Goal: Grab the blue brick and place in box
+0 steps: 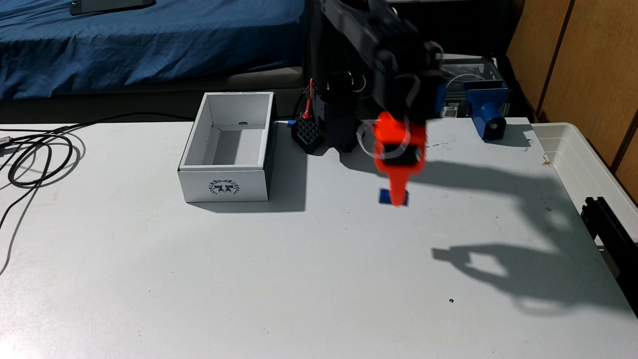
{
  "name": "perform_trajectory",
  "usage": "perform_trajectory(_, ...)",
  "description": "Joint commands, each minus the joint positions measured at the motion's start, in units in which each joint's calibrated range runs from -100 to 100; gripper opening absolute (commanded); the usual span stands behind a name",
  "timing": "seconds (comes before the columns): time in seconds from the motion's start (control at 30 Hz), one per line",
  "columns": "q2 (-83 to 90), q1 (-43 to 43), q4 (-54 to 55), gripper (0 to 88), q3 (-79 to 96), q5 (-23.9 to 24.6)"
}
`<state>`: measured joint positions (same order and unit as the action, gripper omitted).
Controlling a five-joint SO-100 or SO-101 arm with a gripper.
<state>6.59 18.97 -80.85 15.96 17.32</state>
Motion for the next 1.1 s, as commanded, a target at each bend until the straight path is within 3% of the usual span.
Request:
perform_trajectory(0.0,9.3,-5.3,-3.9,0.8,-1.6,-3.3)
perform_trajectory(0.3,23.5,-24.5,-11.7,0.9,2.5,-14.9)
perform_trajectory(0.7,32.9,-57.4,-10.8,0.9,16.7,-32.4)
perform_trajectory(0.87,31.1,-67.1,-8.5,0.9,18.0,-37.1)
perform_trajectory(1.07,26.7,-70.7,-0.6,0.9,23.8,-39.3)
